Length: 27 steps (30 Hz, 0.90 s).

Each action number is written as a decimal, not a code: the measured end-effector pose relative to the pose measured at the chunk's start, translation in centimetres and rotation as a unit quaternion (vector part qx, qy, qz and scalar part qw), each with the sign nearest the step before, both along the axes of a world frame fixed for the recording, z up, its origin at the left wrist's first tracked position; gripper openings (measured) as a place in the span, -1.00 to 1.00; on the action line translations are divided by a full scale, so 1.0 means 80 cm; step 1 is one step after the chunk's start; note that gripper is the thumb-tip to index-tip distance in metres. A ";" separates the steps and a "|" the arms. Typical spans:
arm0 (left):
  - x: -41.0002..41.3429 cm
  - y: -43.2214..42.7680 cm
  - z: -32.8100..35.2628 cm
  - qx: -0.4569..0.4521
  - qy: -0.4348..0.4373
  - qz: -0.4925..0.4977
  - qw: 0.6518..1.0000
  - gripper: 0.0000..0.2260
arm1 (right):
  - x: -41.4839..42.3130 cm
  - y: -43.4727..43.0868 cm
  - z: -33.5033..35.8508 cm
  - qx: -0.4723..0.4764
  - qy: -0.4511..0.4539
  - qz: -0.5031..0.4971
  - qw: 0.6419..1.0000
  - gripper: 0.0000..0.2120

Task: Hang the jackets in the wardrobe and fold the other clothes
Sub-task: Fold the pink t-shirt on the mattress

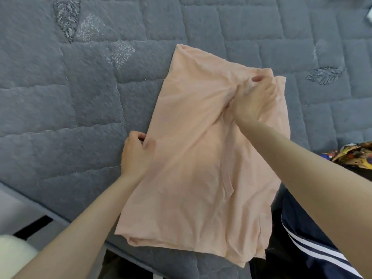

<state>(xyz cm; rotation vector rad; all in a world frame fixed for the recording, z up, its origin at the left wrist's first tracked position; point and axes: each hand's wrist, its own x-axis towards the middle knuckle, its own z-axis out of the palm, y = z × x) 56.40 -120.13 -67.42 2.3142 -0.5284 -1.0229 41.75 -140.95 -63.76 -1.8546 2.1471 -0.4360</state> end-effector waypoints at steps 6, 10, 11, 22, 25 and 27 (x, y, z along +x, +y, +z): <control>-0.011 0.026 0.006 0.054 0.029 -0.024 0.998 -0.70 | 0.060 0.042 -0.026 0.213 -0.147 0.215 0.942 -0.79; -0.012 0.052 0.004 0.062 0.072 -0.042 0.995 -0.68 | 0.121 0.047 -0.039 0.268 -0.100 0.152 0.946 -0.29; -0.010 0.060 0.002 0.062 0.080 -0.050 0.994 -0.69 | 0.131 0.047 -0.042 0.272 -0.072 0.136 0.950 -0.19; 0.035 0.096 -0.012 -0.012 0.158 -0.115 0.981 -0.84 | 0.178 0.016 -0.030 0.304 -0.099 0.134 0.938 -0.66; 0.093 0.109 -0.006 -0.028 0.070 -0.075 0.994 -0.85 | 0.218 0.023 -0.011 0.325 -0.319 0.081 0.886 -0.70; 0.140 0.125 0.006 -0.025 -0.037 -0.052 0.998 -0.74 | 0.249 0.029 -0.006 0.346 -0.450 0.058 0.821 -0.77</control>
